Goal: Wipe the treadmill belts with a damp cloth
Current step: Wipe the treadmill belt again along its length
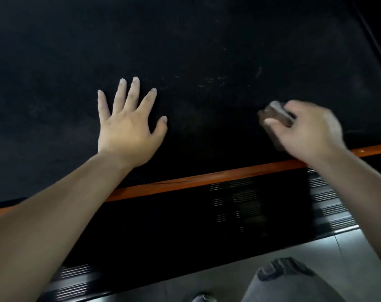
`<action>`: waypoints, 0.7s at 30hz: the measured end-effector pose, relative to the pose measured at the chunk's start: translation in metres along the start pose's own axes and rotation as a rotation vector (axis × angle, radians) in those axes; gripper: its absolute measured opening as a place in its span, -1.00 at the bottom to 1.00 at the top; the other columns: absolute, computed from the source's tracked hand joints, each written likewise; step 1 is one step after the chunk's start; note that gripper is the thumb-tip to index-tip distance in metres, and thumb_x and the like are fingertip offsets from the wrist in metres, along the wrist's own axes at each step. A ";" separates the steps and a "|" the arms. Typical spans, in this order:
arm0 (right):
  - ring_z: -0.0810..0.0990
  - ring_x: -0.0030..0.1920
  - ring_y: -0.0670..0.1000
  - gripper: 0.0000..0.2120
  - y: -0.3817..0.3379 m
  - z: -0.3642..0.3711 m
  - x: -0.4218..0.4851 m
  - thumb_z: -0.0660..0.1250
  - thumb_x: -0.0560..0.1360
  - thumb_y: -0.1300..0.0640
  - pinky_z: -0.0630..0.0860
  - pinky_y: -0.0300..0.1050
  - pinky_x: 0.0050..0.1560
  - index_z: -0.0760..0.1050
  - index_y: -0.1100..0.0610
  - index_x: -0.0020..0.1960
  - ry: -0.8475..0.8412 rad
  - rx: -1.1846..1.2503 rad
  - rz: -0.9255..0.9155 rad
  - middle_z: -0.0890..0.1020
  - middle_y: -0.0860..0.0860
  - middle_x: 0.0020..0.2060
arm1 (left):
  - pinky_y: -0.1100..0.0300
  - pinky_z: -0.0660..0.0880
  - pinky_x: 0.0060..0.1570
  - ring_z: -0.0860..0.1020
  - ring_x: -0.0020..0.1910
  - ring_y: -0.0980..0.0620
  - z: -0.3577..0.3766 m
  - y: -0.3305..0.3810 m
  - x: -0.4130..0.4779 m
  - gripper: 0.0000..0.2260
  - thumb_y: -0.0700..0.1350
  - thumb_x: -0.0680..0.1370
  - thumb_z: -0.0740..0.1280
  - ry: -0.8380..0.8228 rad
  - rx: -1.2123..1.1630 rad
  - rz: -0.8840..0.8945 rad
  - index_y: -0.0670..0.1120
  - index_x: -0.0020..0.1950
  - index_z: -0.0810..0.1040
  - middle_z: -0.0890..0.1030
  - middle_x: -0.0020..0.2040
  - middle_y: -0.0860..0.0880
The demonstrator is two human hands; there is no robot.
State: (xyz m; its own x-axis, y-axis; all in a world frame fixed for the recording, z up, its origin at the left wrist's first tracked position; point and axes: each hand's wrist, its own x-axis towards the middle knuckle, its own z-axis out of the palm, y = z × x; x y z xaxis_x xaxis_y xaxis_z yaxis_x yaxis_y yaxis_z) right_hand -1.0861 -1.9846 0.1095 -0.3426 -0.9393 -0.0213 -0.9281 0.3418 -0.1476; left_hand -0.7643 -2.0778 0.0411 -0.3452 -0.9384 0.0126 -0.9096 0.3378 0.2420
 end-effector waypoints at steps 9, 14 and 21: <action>0.59 -0.15 0.11 -0.68 -0.128 0.033 -0.037 0.34 0.54 -0.21 0.36 -0.07 -0.26 0.32 -0.03 -0.18 -0.069 0.054 -0.182 0.52 -0.06 -0.23 | -0.29 -0.22 0.58 -0.16 0.68 -0.12 -0.008 -0.010 0.004 -0.43 0.23 0.69 -0.02 -0.070 -0.031 0.084 0.05 0.67 0.11 -0.04 0.70 -0.11; 0.61 -0.04 0.21 -0.75 -0.128 0.032 -0.019 0.31 0.56 -0.14 0.37 -0.05 -0.20 0.44 0.05 -0.08 0.134 -0.001 0.149 0.60 0.08 -0.09 | -0.18 -0.15 0.62 -0.13 0.68 -0.09 -0.029 -0.077 -0.009 -0.39 0.28 0.67 -0.05 -0.129 0.049 0.257 0.09 0.69 0.08 -0.05 0.71 -0.10; 0.52 -0.13 0.08 -0.77 -0.213 0.061 -0.039 0.39 0.51 -0.10 0.38 -0.08 -0.19 0.48 0.05 -0.10 0.058 0.137 -0.212 0.51 0.00 -0.14 | -0.34 -0.23 0.56 -0.19 0.67 -0.10 -0.039 -0.134 -0.043 -0.37 0.33 0.65 -0.06 -0.133 0.066 0.185 0.12 0.69 0.03 -0.09 0.71 -0.07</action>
State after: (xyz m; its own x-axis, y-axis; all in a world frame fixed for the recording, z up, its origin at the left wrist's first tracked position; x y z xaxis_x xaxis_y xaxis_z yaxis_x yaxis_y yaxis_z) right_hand -0.8659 -2.0224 0.0816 -0.1544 -0.9847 0.0808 -0.9529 0.1269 -0.2753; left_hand -0.6186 -2.0850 0.0459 -0.5305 -0.8441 -0.0784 -0.8399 0.5109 0.1830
